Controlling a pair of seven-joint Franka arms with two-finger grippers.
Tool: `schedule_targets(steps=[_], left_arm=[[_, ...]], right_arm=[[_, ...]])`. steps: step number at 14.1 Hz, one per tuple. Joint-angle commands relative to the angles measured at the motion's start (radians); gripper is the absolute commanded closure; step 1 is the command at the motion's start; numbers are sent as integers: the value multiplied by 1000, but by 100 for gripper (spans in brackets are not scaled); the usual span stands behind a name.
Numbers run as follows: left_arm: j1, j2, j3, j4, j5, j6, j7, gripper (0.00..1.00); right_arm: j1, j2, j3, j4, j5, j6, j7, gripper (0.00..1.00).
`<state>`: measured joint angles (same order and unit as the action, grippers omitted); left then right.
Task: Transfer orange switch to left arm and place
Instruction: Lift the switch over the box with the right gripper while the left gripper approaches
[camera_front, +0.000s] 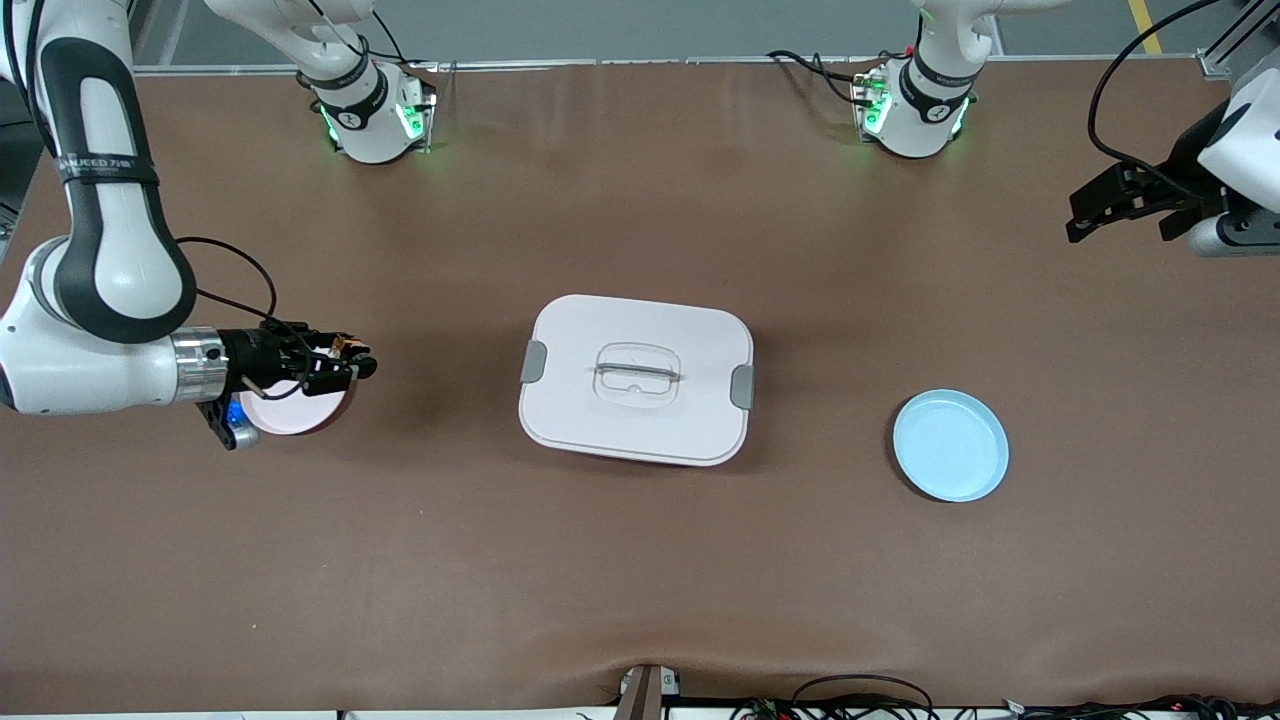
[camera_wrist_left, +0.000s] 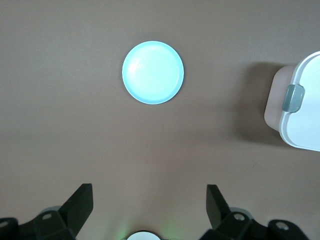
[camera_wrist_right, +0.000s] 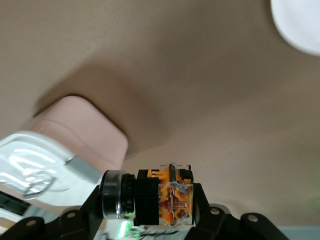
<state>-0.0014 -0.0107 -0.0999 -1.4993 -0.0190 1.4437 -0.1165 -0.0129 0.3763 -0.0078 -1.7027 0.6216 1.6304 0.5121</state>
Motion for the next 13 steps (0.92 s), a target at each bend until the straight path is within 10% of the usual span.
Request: schedule_targets(steps=[1, 8, 13], left_arm=[[-25, 0, -3, 4, -15, 4, -12, 0], [-40, 34, -52, -1, -189, 40, -12, 0], [-54, 77, -213, -12, -237, 213, -78, 0]], right_arm=[[36, 1, 0, 57, 93, -26, 206, 100], [189, 13, -1, 219, 256, -3, 580, 100], [280, 15, -1, 282, 306, 72, 790, 100]])
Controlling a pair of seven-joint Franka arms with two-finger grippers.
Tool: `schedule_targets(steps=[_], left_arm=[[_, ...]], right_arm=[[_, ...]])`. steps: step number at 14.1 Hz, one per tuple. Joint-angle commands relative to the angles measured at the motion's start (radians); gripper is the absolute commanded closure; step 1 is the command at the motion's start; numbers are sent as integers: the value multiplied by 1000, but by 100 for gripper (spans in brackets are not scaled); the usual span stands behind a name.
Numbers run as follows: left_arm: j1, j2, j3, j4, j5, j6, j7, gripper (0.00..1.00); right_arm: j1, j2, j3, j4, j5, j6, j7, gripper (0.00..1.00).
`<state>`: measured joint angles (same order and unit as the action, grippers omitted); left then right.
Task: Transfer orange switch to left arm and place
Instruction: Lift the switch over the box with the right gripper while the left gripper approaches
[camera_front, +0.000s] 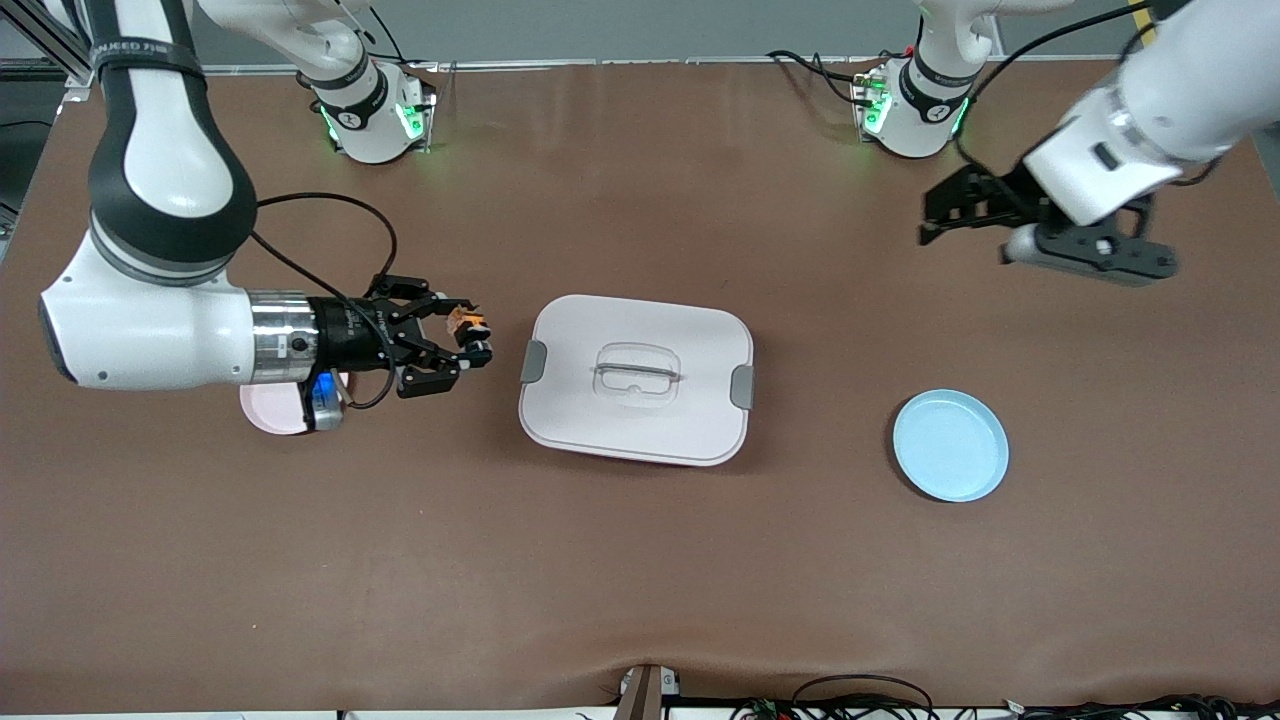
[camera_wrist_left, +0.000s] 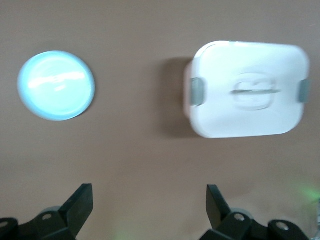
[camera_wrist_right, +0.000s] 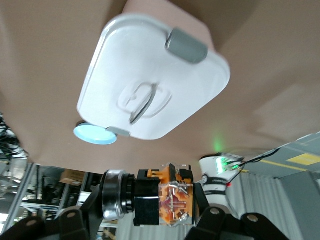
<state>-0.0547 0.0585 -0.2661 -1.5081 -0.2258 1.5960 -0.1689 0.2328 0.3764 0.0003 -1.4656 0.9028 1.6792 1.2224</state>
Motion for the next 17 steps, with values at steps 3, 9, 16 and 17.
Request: schedule_targets(steps=[3, 9, 16, 17], left_arm=[[-1, 35, -125, -20, -102, 188, -26, 0], [-4, 151, -212, -18, -357, 415, -31, 0], [-71, 262, -223, -15, -464, 607, -31, 14], [-73, 265, -223, -15, -481, 610, -31, 17]], right_arm=[[103, 35, -10, 103, 44, 89, 199, 100], [206, 52, -11, 108, 44, 232, 291, 100], [275, 71, -13, 110, 41, 326, 371, 100], [278, 73, -11, 110, 41, 341, 379, 100]])
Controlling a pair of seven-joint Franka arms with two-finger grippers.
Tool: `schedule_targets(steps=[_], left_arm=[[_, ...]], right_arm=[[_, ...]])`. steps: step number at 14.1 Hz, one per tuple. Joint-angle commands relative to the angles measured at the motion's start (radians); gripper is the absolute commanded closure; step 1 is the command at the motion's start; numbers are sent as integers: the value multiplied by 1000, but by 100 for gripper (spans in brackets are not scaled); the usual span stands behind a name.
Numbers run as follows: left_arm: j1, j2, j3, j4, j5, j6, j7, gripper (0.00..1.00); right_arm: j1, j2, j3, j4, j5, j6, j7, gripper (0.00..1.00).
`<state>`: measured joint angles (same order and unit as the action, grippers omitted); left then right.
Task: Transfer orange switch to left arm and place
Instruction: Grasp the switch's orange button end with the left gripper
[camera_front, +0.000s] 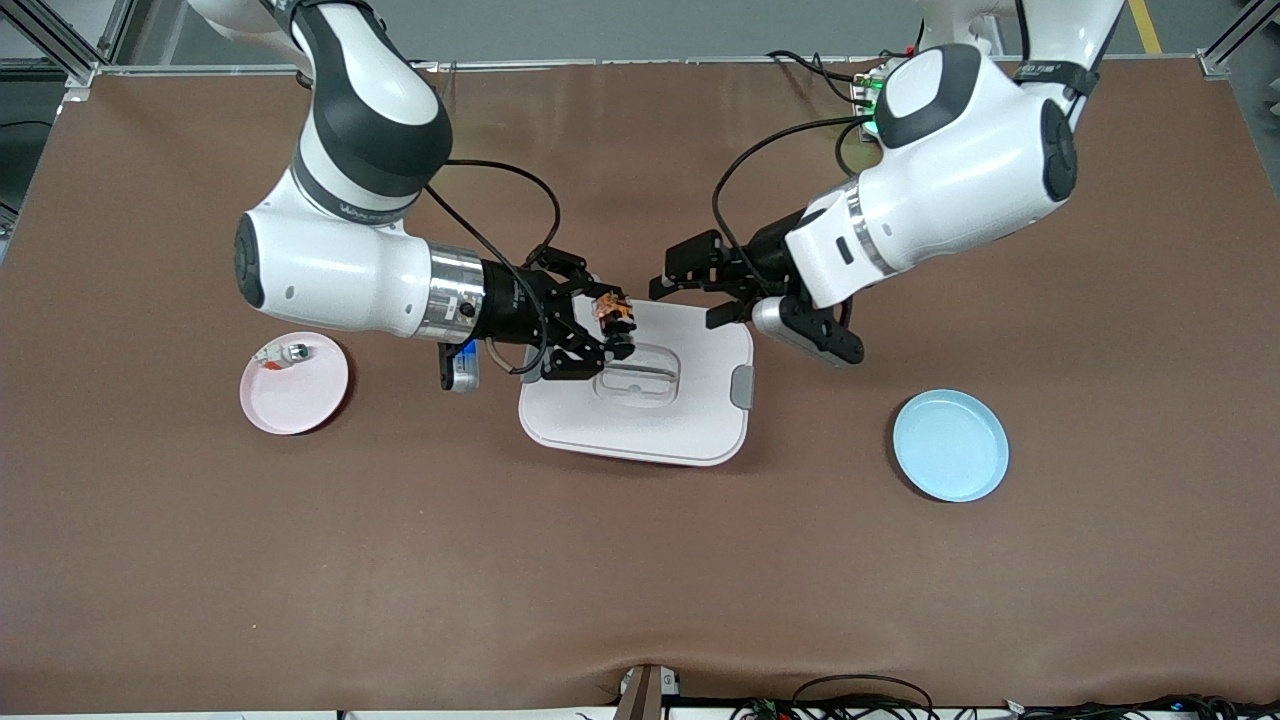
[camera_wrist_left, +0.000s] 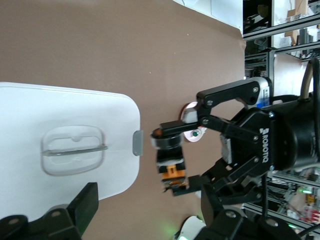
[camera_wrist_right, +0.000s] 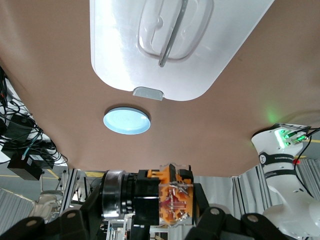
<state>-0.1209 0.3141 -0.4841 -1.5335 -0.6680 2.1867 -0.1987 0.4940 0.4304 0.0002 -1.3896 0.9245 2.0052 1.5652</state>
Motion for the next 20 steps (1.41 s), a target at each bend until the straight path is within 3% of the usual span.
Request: schedule_targets(steps=[1, 5, 13, 18, 20], left_arm=[[-6, 10, -5, 9, -42, 19, -1, 17], [-8, 31, -8, 9, -42, 28, 12, 26], [-23, 80, -5, 10, -44, 99, 21, 32], [-32, 86, -5, 3, -44, 107, 21, 55], [-34, 88, -5, 3, -44, 107, 19, 77]], right_arm=[[26, 21, -11, 34, 19, 27, 44, 100], [49, 31, -12, 34, 16, 78, 82, 100], [78, 33, -16, 34, 11, 158, 153, 100], [83, 41, -17, 37, 10, 158, 157, 100], [83, 42, -17, 37, 10, 164, 156, 100]])
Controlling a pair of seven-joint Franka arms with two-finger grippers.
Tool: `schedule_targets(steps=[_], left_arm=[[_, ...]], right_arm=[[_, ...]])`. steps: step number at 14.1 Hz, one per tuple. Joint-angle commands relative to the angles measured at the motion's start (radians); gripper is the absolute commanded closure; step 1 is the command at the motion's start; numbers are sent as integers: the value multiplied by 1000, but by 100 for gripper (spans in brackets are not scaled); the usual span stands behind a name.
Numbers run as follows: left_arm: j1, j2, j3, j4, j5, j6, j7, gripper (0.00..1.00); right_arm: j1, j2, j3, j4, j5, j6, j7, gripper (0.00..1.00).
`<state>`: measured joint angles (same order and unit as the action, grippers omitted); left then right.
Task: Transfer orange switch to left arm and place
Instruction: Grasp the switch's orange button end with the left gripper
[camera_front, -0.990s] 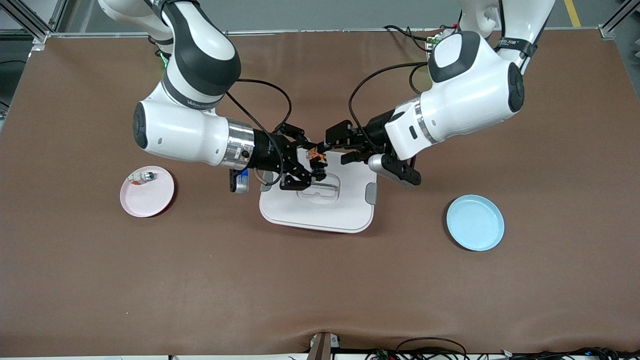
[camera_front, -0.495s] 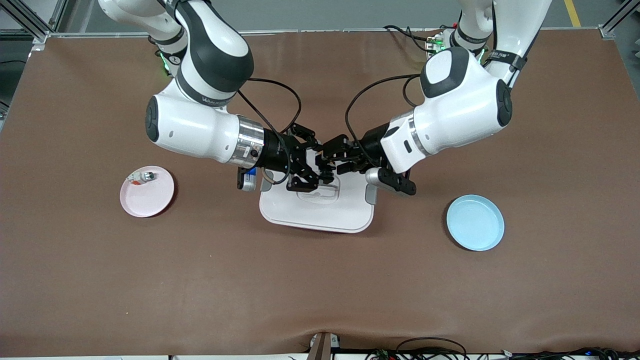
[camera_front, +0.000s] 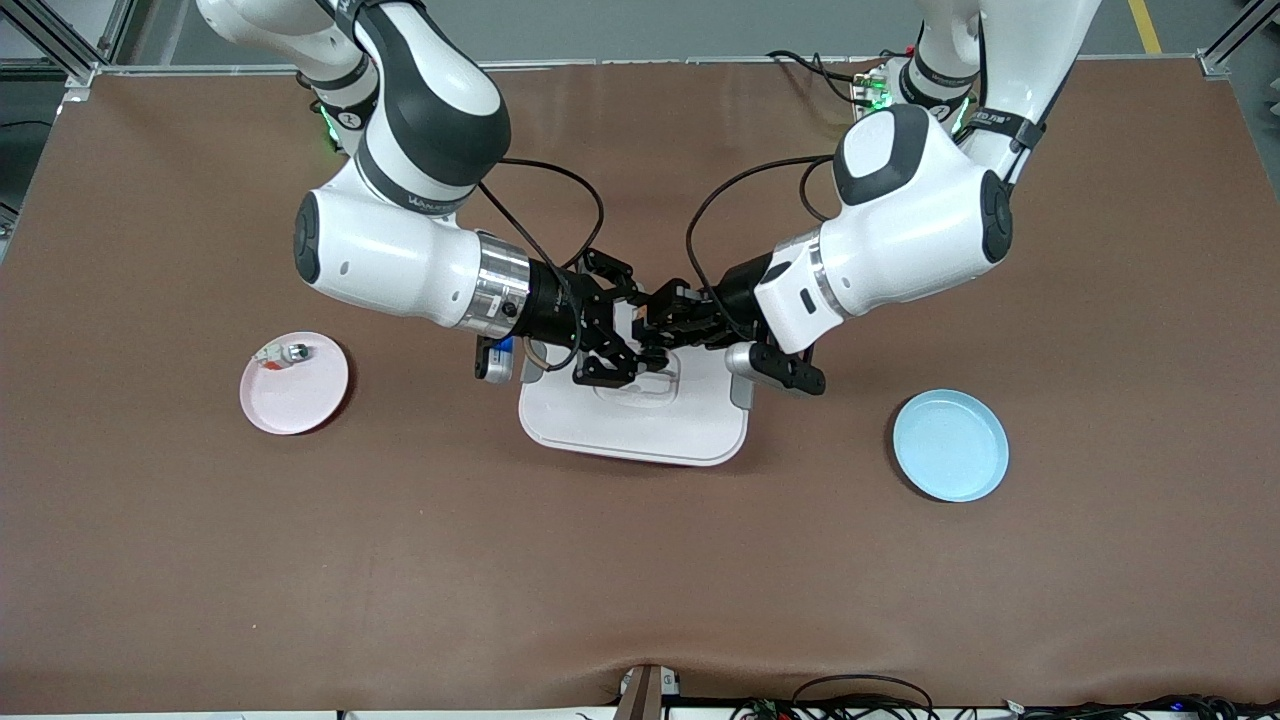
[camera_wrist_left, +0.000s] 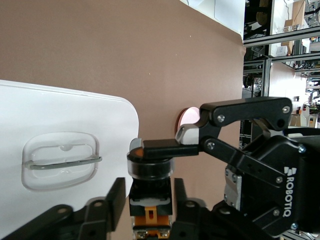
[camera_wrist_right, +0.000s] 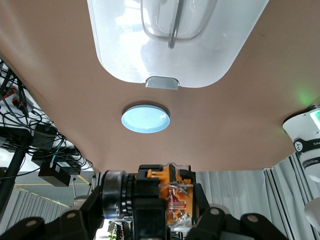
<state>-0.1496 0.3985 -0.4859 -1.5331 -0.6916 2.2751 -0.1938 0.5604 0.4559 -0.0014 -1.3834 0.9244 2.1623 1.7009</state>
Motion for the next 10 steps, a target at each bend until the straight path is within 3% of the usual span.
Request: schedule_targets(steps=[1, 3, 6, 7, 8, 9, 10], left_arm=[[-5, 6, -3, 4, -19, 18, 14, 90], [-4, 8, -3, 4, -11, 17, 14, 100], [5, 7, -2, 4, 1, 9, 23, 100], [11, 7, -2, 4, 18, 6, 42, 100], [15, 7, 0, 4, 49, 1, 43, 100], [15, 7, 3, 4, 81, -2, 44, 100], [18, 7, 4, 4, 121, -3, 44, 100]], right_arm=[[16, 17, -16, 30, 10, 7, 20, 100], [16, 17, -16, 30, 10, 7, 22, 100], [16, 18, -16, 30, 10, 7, 20, 100], [15, 21, -16, 30, 7, 7, 20, 90], [15, 23, -16, 32, 2, 7, 20, 15], [16, 24, -16, 36, 1, 7, 20, 0], [16, 26, -16, 38, -10, 7, 20, 0]])
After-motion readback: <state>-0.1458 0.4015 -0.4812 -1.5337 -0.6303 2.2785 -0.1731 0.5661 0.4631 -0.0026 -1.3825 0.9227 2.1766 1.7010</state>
